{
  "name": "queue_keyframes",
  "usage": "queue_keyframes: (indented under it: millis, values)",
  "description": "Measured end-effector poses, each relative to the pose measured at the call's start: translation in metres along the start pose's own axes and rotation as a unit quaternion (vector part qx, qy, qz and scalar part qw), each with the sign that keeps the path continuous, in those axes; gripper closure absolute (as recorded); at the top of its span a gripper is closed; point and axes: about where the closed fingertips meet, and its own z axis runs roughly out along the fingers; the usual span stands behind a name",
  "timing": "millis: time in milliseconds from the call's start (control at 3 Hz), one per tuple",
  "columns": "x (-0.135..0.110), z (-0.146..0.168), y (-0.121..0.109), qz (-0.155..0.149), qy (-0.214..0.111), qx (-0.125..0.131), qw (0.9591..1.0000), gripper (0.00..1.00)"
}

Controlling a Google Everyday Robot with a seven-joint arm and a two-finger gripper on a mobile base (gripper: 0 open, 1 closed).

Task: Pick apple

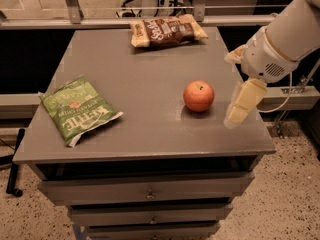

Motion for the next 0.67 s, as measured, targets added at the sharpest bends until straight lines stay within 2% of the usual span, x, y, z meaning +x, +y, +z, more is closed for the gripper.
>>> queue_keyframes:
  millis: [333, 667]
  values:
    - [-0.008, 0.029, -0.016, 0.019, -0.045, 0.003, 0.9988, 0.0]
    - [-0.016, 0.053, -0.026, 0.033, -0.085, 0.006, 0.9958, 0.0]
